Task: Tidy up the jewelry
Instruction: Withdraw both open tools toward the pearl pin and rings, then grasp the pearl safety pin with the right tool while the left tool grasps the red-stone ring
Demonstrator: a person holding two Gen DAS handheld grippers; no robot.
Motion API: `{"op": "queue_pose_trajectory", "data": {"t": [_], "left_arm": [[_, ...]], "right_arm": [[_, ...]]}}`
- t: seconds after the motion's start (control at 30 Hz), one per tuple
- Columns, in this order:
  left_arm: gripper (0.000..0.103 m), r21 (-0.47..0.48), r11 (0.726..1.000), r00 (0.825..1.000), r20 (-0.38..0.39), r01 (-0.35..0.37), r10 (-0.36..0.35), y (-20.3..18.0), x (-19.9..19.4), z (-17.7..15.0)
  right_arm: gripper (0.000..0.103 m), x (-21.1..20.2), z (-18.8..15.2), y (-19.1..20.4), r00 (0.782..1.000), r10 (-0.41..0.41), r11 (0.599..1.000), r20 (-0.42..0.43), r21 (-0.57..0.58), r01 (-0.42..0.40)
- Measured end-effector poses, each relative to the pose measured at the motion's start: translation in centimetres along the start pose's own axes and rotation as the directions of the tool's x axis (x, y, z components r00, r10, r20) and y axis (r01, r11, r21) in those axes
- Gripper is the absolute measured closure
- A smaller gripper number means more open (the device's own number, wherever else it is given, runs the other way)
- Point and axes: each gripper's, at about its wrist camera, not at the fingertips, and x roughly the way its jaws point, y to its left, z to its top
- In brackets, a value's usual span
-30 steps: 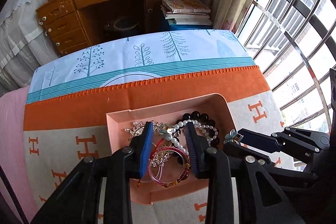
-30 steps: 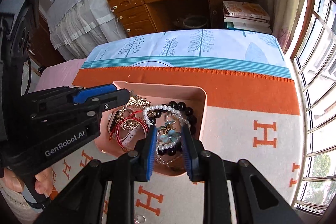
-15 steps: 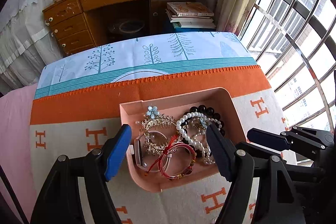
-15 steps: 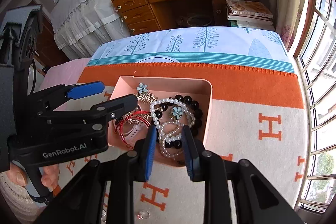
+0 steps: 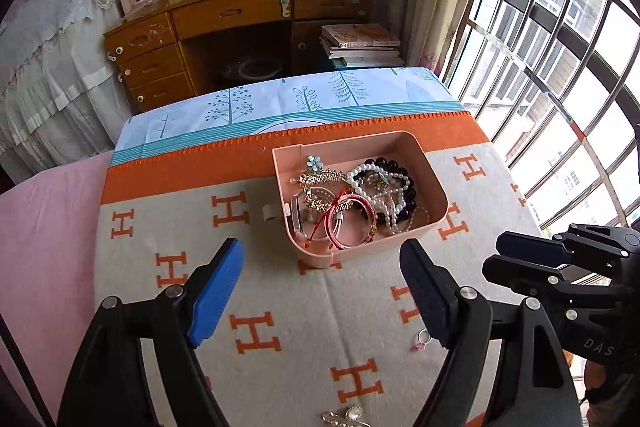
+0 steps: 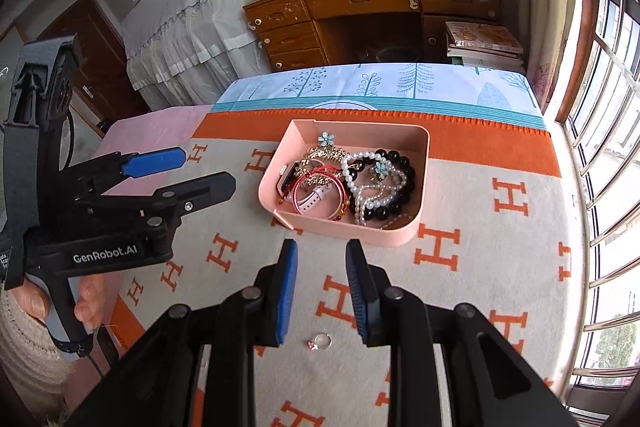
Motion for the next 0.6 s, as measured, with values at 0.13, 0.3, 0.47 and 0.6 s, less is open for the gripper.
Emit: {"op": "queue_pose_trajectory", "data": {"t": [0.13,0.3,0.47,0.6], "left_arm": [[0.024,0.03,1.0,1.0,0.002,0.006,-0.006,-0.1,-1.8,-2.8],[0.024,0.061,0.998,1.0,0.012,0.013,-0.014,-0.3,-3.5,-6.5],[0.024,0.074,0.996,0.999,-0.023,0.041,-0.04,-0.3,-3.5,-10.9],[0.024,0.079,0.996,0.999,-0.039,0.033,-0.03,-0.2,-2.9,-14.8]], "right_arm": [[0.078,-0.9,-2.1,1.4,1.0,0.005,1.0,0.005,-0.029,-0.005],[0.078,-1.2,-5.0,3.0,1.0,0.018,0.998,-0.005,-0.066,-0.019],[0.078,-0.8,-7.9,4.4,0.999,0.031,0.995,-0.021,-0.098,-0.033],[0.078,0.1,-10.1,5.6,0.999,0.037,0.99,-0.036,-0.137,-0.041]]}}
